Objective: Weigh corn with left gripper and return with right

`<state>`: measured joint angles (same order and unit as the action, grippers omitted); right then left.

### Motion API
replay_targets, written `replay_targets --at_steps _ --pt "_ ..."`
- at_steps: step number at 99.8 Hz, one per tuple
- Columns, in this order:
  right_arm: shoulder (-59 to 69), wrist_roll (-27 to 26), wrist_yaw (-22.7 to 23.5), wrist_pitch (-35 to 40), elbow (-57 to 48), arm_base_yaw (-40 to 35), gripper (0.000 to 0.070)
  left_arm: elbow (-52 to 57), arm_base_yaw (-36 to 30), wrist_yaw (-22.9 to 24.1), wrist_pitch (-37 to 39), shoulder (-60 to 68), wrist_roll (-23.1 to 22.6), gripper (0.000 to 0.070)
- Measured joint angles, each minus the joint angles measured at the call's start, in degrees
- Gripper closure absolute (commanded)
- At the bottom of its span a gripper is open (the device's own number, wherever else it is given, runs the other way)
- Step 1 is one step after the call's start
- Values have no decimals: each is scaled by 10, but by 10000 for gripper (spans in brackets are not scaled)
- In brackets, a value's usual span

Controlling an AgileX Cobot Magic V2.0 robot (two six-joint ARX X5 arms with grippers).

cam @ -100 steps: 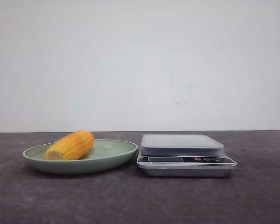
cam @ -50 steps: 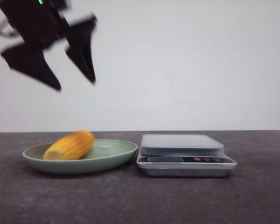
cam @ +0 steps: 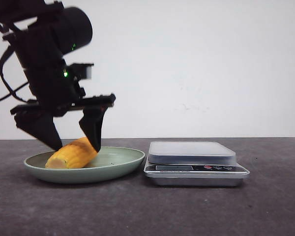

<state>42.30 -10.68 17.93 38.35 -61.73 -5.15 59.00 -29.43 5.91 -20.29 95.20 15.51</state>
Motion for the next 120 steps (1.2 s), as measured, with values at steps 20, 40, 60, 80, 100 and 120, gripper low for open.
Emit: replay_targets --at_steps 20,40,60,80,100,120 --pt "0 0 0 2 0 0 140 0 1 1 2 6 12 700" --pt "0 0 0 3 0 0 140 0 1 2 4 5 19 690" --pt "0 0 -1 3 0 0 140 0 0 -19 -11 -33 31 690" --pt "0 0 -1 3 0 0 140 95 -3 -82 -100 -105 36 689" --pt "1 0 -2 3 0 0 143 214 -63 -89 -120 -106 56 689" --pt "0 0 -2 3 0 0 143 243 -114 -88 -59 -51 101 689"
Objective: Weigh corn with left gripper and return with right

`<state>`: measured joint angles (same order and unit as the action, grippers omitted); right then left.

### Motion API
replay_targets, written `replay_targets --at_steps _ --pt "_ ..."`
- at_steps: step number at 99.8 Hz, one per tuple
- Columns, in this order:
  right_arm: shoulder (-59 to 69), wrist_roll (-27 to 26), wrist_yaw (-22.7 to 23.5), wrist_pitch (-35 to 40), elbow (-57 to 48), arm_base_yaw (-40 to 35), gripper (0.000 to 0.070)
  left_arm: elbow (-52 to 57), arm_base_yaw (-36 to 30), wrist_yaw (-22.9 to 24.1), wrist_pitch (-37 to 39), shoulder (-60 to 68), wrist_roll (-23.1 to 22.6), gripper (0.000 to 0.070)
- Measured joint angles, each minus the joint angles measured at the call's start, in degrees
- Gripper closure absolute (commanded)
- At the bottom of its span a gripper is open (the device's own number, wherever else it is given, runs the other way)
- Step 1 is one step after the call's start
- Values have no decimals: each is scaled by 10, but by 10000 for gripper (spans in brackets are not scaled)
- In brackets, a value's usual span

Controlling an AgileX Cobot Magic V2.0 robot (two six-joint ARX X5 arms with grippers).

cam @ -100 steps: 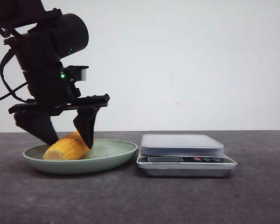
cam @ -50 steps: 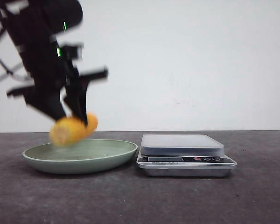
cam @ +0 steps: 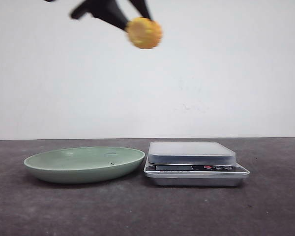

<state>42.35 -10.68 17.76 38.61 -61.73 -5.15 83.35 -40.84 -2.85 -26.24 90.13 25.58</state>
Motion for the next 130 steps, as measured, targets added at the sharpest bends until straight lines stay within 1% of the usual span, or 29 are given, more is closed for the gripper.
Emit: replay_targets --at_steps 19,42,67,83,88,92,95,99,102,122,126,130 --pt "0 0 0 0 0 0 143 0 -16 1 16 87 38 689" --pt "0 0 0 0 0 0 143 0 -28 2 61 160 51 689" --pt "0 -1 0 2 0 0 142 0 -34 3 76 208 73 689" --pt "0 -1 0 11 0 0 143 0 -40 20 80 216 74 687" --pt "0 -1 0 13 0 0 142 0 -40 22 85 216 71 642" --pt "0 -1 0 13 0 0 143 0 -41 23 86 216 70 565" --pt "0 -1 0 13 0 0 143 0 -41 24 88 216 69 483" --pt "0 -1 0 13 0 0 142 0 -41 25 90 216 67 417" --pt "0 -1 0 13 0 0 143 0 -41 25 90 216 67 384" --pt "0 -1 0 13 0 0 143 0 -45 29 90 216 55 382" --pt "0 -1 0 13 0 0 142 0 -46 29 92 216 53 366" --pt "0 -1 0 13 0 0 142 0 -47 29 94 216 52 314"
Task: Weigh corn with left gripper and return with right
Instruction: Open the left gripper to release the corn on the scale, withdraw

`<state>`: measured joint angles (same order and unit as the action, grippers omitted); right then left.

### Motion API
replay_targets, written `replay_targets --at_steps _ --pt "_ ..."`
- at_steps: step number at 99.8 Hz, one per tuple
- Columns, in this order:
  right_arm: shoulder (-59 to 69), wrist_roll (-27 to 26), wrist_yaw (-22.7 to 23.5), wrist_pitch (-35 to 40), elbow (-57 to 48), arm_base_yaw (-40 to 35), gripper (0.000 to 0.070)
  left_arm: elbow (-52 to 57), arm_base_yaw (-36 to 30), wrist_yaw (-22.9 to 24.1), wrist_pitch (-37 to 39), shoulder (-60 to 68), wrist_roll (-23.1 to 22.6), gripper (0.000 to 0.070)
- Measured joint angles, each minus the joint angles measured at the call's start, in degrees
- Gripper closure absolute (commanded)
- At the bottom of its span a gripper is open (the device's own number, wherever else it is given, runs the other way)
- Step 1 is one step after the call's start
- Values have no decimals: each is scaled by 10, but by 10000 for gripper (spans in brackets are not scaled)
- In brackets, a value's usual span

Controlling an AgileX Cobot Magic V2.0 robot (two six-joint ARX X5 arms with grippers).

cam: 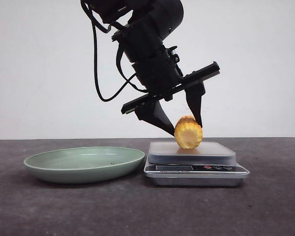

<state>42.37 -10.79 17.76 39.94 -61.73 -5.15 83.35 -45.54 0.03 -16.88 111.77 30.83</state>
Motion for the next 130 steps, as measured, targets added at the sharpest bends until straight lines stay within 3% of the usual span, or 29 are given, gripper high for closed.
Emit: replay_targets --at_steps 9,71,91,106,130 --pt "0 0 0 0 0 0 143 0 0 0 0 0 -1 235" --pt "0 0 -1 12 0 0 142 2 0 0 -5 0 -7 236" --pt "0 0 -15 12 0 0 142 7 0 30 -13 -65 -51 236" --pt "0 0 -15 12 0 0 142 21 -1 71 -33 -199 -115 235" --pt "5 0 -13 12 0 0 143 26 -1 142 -165 -386 -192 235"
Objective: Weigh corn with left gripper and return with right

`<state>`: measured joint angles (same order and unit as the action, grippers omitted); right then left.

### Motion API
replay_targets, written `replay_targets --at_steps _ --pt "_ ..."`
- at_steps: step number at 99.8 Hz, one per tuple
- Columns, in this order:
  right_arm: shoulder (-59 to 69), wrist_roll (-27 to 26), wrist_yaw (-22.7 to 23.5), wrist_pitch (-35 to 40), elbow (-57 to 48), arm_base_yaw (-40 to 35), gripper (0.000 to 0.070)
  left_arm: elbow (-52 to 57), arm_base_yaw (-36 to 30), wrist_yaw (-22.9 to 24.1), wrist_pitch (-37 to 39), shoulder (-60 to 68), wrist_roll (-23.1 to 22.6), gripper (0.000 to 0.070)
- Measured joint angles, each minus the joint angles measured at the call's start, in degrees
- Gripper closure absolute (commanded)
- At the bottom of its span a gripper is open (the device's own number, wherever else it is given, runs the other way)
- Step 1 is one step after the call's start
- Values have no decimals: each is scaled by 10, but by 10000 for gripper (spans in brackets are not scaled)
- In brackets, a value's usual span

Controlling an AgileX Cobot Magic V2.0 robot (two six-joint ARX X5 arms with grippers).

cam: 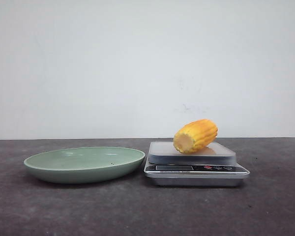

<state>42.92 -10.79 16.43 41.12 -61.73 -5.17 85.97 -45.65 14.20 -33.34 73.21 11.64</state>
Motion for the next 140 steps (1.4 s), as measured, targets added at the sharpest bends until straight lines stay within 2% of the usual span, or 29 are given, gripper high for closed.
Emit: replay_targets --at_steps 8,31,46,67,85,100,118,140 --pt "4 0 0 -1 0 -2 142 0 0 22 -52 -63 -8 236" --pt "16 0 0 -10 0 -16 157 -2 0 136 -202 -259 -10 236" --pt "35 -1 -1 -11 0 -38 157 -18 0 161 -293 -359 37 237" --pt "83 -11 -2 -47 0 -92 157 -43 0 185 -359 -455 89 236" --pt "149 -38 -48 -93 0 -158 157 -93 0 189 -382 -499 124 236" --pt "241 -66 -58 -118 0 -194 156 -138 0 188 -383 -512 149 236" --pt "351 -94 -84 -161 0 -220 156 -166 0 181 -377 -513 159 236" --pt "442 -117 -133 -176 0 -232 156 -166 0 178 -356 -513 160 236"
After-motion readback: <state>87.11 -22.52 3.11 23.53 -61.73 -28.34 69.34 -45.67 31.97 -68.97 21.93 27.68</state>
